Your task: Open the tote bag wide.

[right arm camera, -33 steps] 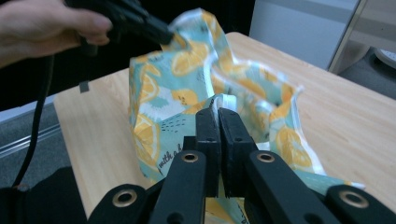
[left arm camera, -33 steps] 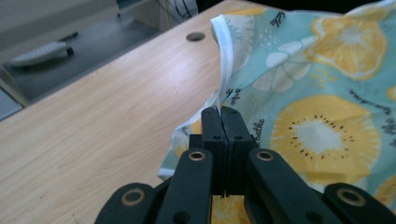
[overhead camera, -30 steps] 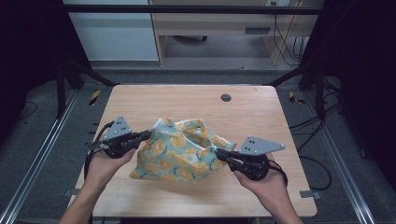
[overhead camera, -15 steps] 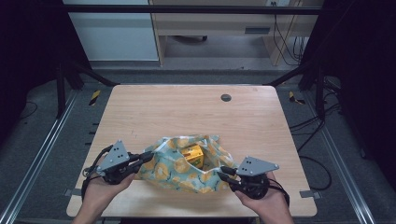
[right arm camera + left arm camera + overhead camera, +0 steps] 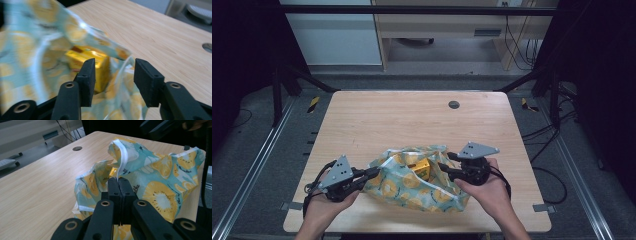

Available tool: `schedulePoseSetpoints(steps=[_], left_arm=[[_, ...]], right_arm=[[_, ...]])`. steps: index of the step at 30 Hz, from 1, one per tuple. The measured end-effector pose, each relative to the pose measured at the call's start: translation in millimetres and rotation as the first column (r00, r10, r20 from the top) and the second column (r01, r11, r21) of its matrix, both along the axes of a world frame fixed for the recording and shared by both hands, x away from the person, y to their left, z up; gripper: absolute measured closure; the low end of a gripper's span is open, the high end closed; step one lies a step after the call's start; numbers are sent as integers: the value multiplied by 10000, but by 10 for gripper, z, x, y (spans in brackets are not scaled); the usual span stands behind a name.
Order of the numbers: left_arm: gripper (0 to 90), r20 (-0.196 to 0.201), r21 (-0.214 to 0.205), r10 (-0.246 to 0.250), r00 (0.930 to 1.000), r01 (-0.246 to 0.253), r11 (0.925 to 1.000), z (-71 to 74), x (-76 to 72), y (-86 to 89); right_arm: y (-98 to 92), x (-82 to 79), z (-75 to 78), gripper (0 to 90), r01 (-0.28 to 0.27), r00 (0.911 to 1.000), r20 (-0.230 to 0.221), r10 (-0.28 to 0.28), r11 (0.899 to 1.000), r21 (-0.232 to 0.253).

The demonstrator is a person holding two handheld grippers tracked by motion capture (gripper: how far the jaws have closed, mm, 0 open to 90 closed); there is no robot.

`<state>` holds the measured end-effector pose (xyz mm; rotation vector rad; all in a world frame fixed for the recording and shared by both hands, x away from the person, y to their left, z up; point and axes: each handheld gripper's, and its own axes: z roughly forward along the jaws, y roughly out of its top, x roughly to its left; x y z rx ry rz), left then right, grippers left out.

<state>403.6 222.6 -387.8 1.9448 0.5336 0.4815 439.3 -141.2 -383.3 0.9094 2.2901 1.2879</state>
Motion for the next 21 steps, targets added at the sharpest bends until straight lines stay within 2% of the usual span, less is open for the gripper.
schedulePoseSetpoints(steps=[1, 2, 4, 7, 8, 9, 10, 12, 13, 17, 18, 21], left_arm=[[897, 0, 0, 0, 10000, 0, 10000, 0, 0, 0], [897, -7, -62, -48, 10000, 48, 10000, 5, -7, 1], [897, 20, -123, -75, 10000, 75, 9999, 10, -15, -5], [897, 27, -149, -111, 9999, 111, 9998, 13, -18, -10], [896, 24, -153, -116, 9999, 116, 9998, 12, -17, -14], [896, 24, -153, -116, 9999, 116, 9998, 12, -17, -14], [896, 2, -158, -111, 9999, 111, 9998, 10, -14, -14], [896, -43, -142, -58, 10000, 57, 9999, 7, -14, -4], [896, -61, -125, -26, 10000, 25, 9999, 3, -18, 3], [896, -139, -78, 61, 9999, -62, 10000, -15, -26, 24], [895, -168, -35, 94, 9998, -95, 9999, -29, -35, 40], [895, -215, 63, 96, 9997, -95, 9999, -51, -57, 61]], right_arm=[[0, 0, 0, 512, 0, 10000, 0, 0, 10000, 0], [41, 136, -77, 503, 257, 9994, -249, -260, 9996, -126], [77, 247, -149, 501, 368, 9982, -467, -378, 9991, -215], [120, 318, -199, 520, 366, 9970, -666, -392, 9985, -402], [148, 351, -225, 635, 239, 9964, -798, -271, 9988, -417], [148, 351, -225, 635, 239, 9964, -798, -271, 9988, -417], [154, 357, -228, 697, 161, 9962, -849, -193, 9991, -385], [153, 353, -193, 842, 105, 9967, -800, -129, 9995, -297], [147, 347, -174, 864, 121, 9970, -756, -139, 9996, -243], [98, 290, -61, 890, 215, 9989, -407, -211, 9997, 89], [58, 228, 25, 895, 166, 9997, -160, -160, 9992, 359], [14, 142, 103, 897, 1, 10000, 62, -5, 9982, 592]])
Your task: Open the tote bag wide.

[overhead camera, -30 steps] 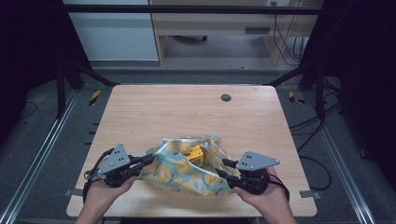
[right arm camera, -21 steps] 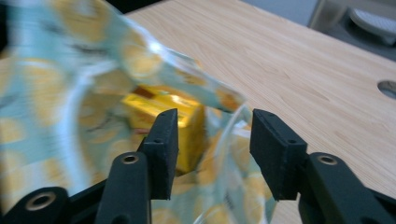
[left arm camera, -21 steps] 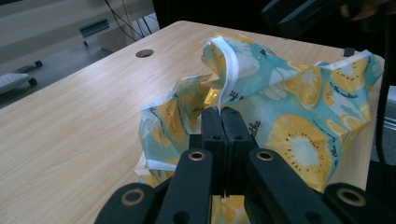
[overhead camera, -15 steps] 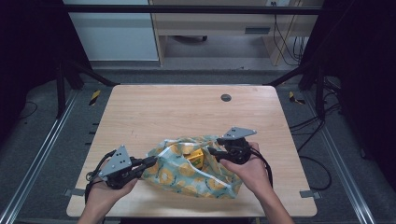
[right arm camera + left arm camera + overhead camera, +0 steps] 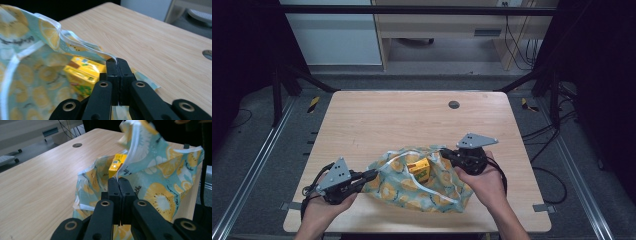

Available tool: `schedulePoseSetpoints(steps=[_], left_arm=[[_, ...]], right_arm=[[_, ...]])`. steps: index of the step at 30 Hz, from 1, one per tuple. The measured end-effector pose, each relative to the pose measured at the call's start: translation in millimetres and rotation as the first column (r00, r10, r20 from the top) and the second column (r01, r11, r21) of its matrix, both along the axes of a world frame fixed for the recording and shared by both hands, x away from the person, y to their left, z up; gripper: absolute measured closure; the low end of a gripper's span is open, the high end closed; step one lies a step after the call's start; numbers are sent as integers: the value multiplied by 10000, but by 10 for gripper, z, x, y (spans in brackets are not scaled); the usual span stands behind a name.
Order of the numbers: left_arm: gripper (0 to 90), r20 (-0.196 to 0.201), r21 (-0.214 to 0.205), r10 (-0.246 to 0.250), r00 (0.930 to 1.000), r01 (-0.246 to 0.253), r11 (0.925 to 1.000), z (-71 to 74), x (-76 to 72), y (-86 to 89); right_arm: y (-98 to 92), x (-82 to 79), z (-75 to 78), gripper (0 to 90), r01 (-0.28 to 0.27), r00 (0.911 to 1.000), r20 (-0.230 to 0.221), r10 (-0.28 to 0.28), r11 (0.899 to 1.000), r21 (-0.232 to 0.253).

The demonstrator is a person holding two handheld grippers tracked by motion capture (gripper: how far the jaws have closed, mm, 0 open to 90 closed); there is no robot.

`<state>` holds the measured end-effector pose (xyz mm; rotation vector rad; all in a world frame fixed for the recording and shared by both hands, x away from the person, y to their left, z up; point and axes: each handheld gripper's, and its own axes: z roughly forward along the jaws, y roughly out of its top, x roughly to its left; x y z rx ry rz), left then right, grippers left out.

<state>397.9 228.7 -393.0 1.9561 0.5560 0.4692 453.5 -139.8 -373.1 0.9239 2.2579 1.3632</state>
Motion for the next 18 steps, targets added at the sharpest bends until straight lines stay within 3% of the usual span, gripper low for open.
schedulePoseSetpoints(steps=[1, 4, 8, 9, 10, 12, 18], left_arm=[[895, -54, 116, 30, 10000, -30, 9999, -36, -31, 21], [894, -181, 207, 31, 9998, -27, 9998, -86, -65, 42], [891, -365, 514, 185, 9992, -166, 9985, -201, -114, 68], [891, -503, 680, 244, 9984, -209, 9975, -276, -122, 75], [890, -503, 680, 244, 9984, -209, 9975, -276, -122, 75], [889, -603, 1106, 415, 9973, -346, 9933, -385, -114, 77], [877, -725, 1375, 534, 9959, -431, 9896, -483, -73, 80]], right_arm=[[-39, -113, 52, 898, -211, 9997, 128, 208, 9996, 212], [-68, -222, 68, 899, -531, 9983, 237, 524, 9981, 313], [-102, -491, -6, 900, -1071, 9942, 170, 1065, 9933, 442], [-93, -593, -104, 900, -1292, 9915, -75, 1296, 9905, 469], [-93, -593, -104, 900, -1292, 9915, -75, 1296, 9905, 469], [-54, -676, -296, 900, -1490, 9875, -506, 1491, 9888, 58], [-10, -643, -608, 900, -1624, 9801, -1212, 1571, 9861, -354]])
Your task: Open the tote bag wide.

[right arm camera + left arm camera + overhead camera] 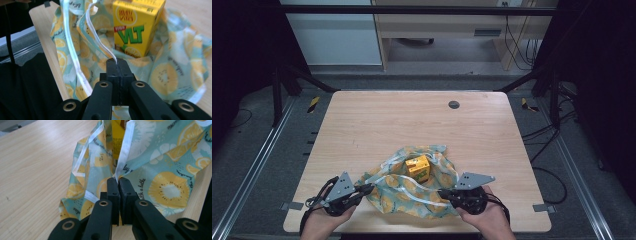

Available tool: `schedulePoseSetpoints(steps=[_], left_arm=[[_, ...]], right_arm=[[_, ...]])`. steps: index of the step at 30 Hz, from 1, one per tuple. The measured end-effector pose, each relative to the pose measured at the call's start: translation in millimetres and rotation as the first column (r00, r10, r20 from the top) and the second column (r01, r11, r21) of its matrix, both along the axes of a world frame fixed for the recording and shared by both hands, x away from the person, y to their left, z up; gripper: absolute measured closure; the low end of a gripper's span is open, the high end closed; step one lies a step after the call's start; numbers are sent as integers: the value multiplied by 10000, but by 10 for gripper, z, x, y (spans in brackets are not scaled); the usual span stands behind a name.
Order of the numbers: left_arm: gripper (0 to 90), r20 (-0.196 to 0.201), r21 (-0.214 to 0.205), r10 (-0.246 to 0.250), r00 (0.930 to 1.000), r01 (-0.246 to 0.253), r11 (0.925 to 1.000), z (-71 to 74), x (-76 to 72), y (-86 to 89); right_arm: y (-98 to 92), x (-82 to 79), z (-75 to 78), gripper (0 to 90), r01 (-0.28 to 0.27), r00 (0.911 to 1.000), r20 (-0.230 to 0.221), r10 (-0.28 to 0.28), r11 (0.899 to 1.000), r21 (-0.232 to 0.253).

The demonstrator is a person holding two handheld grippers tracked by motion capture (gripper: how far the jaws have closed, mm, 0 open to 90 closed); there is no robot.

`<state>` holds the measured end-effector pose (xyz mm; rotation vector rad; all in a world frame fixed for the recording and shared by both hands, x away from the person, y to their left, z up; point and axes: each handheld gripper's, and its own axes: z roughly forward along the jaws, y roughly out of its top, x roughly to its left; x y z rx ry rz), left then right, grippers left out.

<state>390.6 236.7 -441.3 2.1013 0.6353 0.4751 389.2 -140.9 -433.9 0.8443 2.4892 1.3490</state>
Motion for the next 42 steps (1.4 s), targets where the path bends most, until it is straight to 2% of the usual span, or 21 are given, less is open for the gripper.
schedulePoseSetpoints(steps=[7, 9, 11, 14, 16, 20, 21, 22, 23, 24, 26, 27, 28, 30, 31, 32, 33, 35, 38, 40, 42], left_arm=[[880, -46, 415, 423, 9991, -421, 9983, -87, 72, 42], [883, -266, 468, 656, 9975, -643, 9968, -128, 103, 93], [882, -349, 554, 706, 9969, -686, 9961, -148, 109, 100], [871, -477, 990, 663, 9967, -613, 9932, -200, 117, 97], [837, -530, 1057, 627, 9966, -569, 9928, -214, 112, 90], [723, -318, 665, 501, 9982, -479, 9966, -165, 79, 105], [651, -218, 400, 450, 9987, -441, 9982, -125, 66, 108], [630, -218, 400, 450, 9987, -441, 9982, -125, 66, 108], [605, -168, 207, 391, 9991, -388, 9990, -94, 58, 108], [578, -113, 117, 335, 9994, -334, 9994, -67, 52, 107], [541, -64, -22, 218, 9997, -218, 9998, -21, 39, 101], [524, -43, -266, 91, 9999, -93, 9996, 31, 13, 91], [507, -43, -266, 91, 9999, -93, 9996, 31, 13, 91], [496, 3, -486, -112, 9999, 112, 9988, 86, -20, 81], [477, 129, -589, -291, 9995, 298, 9978, 157, -55, 65], [467, 129, -589, -291, 9995, 298, 9978, 157, -55, 65], [467, 139, -750, -363, 9992, 372, 9965, 192, -63, 55], [410, 172, -1068, -497, 9986, 513, 9930, 265, -67, 6], [368, 162, -927, -521, 9985, 534, 9943, 273, -47, -54], [313, -12, -840, -514, 9987, 511, 9952, 236, -9, -123], [290, -225, -795, -449, 9987, 430, 9959, 190, 27, -175]], right_arm=[[49, 101, -177, 900, 52, 9990, -435, -64, 9996, -287], [51, 121, -245, 900, 122, 9973, -724, -152, 9990, -419], [53, 123, -273, 900, 100, 9968, -785, -139, 9987, -500], [68, 115, -317, 899, 47, 9962, -869, -98, 9983, -589], [77, 115, -327, 866, -35, 9970, -768, -16, 9978, -666], [61, 106, -269, 748, 45, 9988, -490, -75, 9981, -622], [42, 100, -213, 662, 102, 9995, -303, -119, 9983, -565], [35, 97, -190, 627, 121, 9996, -248, -134, 9985, -538], [19, 95, -151, 596, 155, 9998, -141, -162, 9987, -490], [19, 95, -151, 596, 155, 9998, -141, -162, 9987, -490], [-13, 87, -63, 529, 233, 9997, -20, -234, 9991, -347], [-24, 85, -24, 506, 235, 9997, 52, -233, 9993, -304], [-31, 85, -1, 486, 239, 9997, 115, -236, 9993, -299], [-42, 87, 33, 468, 331, 9992, 217, -324, 9989, -332], [-61, 112, 71, 446, 477, 9981, 398, -463, 9982, -359], [-61, 112, 71, 446, 477, 9981, 398, -463, 9982, -359], [-70, 132, 80, 434, 601, 9972, 467, -584, 9975, -375], [-87, 219, 80, 406, 1002, 9934, 596, -981, 9944, -339], [-75, 308, 68, 385, 1336, 9894, 624, -1312, 9904, -356], [-26, 440, 34, 373, 1551, 9859, 717, -1510, 9863, -558], [-10, 469, 24, 373, 1651, 9845, 695, -1608, 9844, -612]])
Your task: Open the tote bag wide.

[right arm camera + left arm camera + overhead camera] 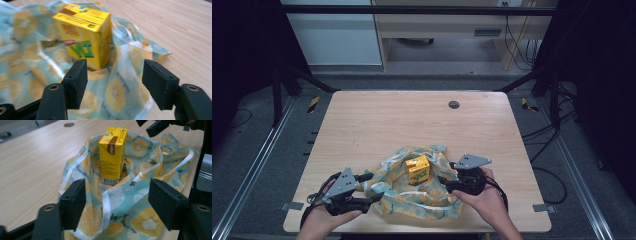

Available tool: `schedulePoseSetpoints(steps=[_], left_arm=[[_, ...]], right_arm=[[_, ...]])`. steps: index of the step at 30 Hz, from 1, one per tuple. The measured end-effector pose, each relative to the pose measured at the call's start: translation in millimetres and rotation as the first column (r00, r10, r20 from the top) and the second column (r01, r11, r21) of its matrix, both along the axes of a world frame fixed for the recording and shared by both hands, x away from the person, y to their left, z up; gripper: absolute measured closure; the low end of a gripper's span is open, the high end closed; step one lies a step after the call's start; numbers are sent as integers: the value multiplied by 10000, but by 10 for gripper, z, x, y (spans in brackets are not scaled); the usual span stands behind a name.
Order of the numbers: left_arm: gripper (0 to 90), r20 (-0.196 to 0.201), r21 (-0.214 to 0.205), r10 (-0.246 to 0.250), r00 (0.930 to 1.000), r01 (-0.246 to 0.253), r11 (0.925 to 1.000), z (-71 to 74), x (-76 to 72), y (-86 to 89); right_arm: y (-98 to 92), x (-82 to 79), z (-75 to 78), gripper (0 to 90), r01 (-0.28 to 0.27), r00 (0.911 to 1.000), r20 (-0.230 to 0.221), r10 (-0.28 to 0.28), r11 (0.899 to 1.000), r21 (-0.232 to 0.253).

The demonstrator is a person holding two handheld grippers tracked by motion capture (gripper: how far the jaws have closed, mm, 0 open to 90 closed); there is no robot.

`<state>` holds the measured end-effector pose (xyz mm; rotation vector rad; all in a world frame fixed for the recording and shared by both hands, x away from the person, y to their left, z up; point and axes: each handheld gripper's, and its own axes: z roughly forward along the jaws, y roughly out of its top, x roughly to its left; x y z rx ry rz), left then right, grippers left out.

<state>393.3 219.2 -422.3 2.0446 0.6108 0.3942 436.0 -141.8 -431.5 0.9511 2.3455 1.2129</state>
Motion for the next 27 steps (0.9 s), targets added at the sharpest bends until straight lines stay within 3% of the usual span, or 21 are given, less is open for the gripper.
schedulePoseSetpoints(steps=[2, 6, 7, 10, 11, 12, 13, 14, 17, 19, 22, 26, 27], left_arm=[[255, -115, -14, 19, 9999, -19, 10000, -48, 20, -37], [245, -324, 458, -174, 9993, 189, 9988, -180, 29, -98], [259, -359, 517, -256, 9990, 275, 9983, -214, 21, -112], [296, -168, 744, -383, 9991, 395, 9964, -263, 4, -152], [321, -78, 813, -364, 9993, 369, 9960, -271, 4, -161], [403, -52, 867, -377, 9993, 380, 9955, -275, 6, -168], [403, 14, 907, -304, 9995, 302, 9954, -279, 7, -175], [499, 123, 971, -290, 9995, 277, 9949, -284, 5, -176], [643, 254, 1026, -466, 9986, 438, 9938, -293, -5, -192], [682, 374, 1079, -466, 9982, 423, 9933, -290, -10, -201], [828, 640, 1198, -555, 9964, 475, 9917, -280, -19, -247], [865, 619, 1573, -683, 9957, 578, 9859, -313, 3, -275], [871, 603, 1955, -698, 9957, 568, 9791, -349, 26, -278]], right_arm=[[32, 91, -29, 375, 91, 10000, 9, -90, 9999, -120], [86, 208, -78, 390, 293, 9995, -130, -296, 9992, -258], [108, 247, -106, 464, 324, 9992, -200, -332, 9988, -378], [127, 278, -132, 526, 243, 9994, -243, -254, 9988, -436], [135, 292, -144, 559, 196, 9993, -307, -211, 9985, -503], [143, 307, -155, 592, 214, 9990, -390, -239, 9978, -635], [149, 320, -162, 633, 295, 9985, -431, -327, 9969, -725], [151, 350, -169, 709, 332, 9980, -515, -366, 9973, -661], [147, 404, -161, 823, 449, 9966, -663, -488, 9973, -586], [142, 426, -155, 845, 482, 9964, -671, -515, 9976, -503], [117, 529, -121, 889, 630, 9952, -740, -646, 9977, -241], [101, 648, -113, 898, 761, 9941, -766, -769, 9970, -140], [95, 715, -120, 899, 880, 9925, -841, -886, 9961, -108]])
